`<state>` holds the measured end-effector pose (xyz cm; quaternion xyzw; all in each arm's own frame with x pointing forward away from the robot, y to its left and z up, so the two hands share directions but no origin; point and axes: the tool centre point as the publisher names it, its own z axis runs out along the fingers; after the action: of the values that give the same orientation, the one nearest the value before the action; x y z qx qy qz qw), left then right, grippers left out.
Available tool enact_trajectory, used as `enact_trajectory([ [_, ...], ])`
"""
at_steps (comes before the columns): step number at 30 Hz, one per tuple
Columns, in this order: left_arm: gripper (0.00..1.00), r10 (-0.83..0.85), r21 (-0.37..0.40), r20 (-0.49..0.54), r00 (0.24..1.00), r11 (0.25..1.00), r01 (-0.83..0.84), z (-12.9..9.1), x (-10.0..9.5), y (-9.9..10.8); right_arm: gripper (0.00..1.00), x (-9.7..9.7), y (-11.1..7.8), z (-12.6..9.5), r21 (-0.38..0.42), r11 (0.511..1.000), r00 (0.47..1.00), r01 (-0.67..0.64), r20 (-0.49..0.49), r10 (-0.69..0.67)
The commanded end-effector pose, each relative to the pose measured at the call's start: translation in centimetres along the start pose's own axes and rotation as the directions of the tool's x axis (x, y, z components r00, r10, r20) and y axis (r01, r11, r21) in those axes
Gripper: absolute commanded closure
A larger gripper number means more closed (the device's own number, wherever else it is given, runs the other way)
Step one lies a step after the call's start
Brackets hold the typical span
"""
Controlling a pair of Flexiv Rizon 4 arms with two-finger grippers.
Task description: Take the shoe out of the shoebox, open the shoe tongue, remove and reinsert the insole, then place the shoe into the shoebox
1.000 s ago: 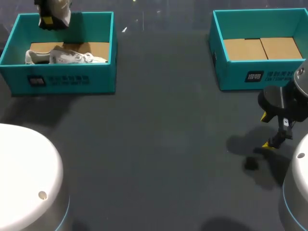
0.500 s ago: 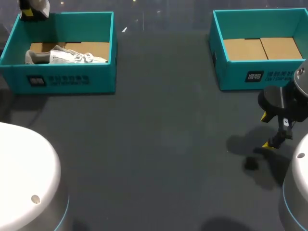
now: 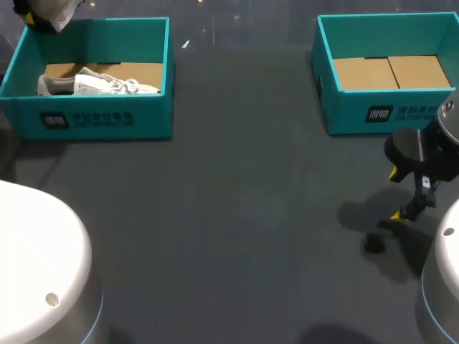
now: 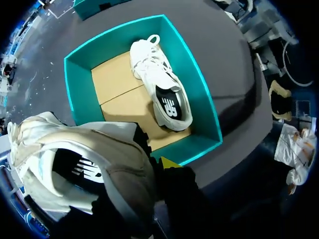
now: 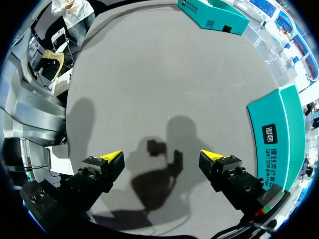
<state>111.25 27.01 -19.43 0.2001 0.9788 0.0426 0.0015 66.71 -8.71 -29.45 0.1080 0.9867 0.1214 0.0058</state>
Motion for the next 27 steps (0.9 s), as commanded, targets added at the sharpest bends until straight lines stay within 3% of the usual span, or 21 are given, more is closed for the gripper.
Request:
enact_trajectory([
  [1, 1.0, 0.153, -0.062, 0.057, 0.987, 0.987, -0.15, -0.2, 1.1, -0.6, 0.0, 0.1, -0.1, 0.0, 0.0, 1.0, 1.0, 0.0, 0.002, 0.0],
  [4, 1.0, 0.252, -0.049, 0.076, 0.965, 0.967, -0.249, 0.0, 0.5, -0.3, 0.0, 0.1, -0.1, 0.0, 0.0, 1.0, 1.0, 0.0, 0.002, 0.0],
  [7, 1.0, 0.424, 0.014, 0.097, 0.901, 0.904, -0.427, 0.3, -0.5, 1.0, 0.0, 0.1, -0.1, 0.0, 0.0, 1.0, 1.0, 0.0, 0.002, 0.0],
  [12, 1.0, 0.717, -0.01, 0.116, 0.687, 0.692, -0.721, 0.5, -0.6, 1.9, 0.0, 0.1, -0.1, 0.0, 0.0, 1.0, 1.0, 0.0, 0.002, 0.0],
  [21, 1.0, 0.713, -0.013, 0.101, 0.694, 0.698, -0.716, 0.6, -0.7, 2.0, 0.0, 0.1, -0.1, 0.0, 0.0, 1.0, 1.0, 0.0, 0.002, 0.0],
  [27, 1.0, 0.772, -0.046, 0.065, 0.633, 0.635, -0.771, 1.2, -1.8, 2.8, 0.0, 0.1, -0.1, 0.0, 0.0, 1.0, 1.0, 0.0, 0.002, 0.0],
])
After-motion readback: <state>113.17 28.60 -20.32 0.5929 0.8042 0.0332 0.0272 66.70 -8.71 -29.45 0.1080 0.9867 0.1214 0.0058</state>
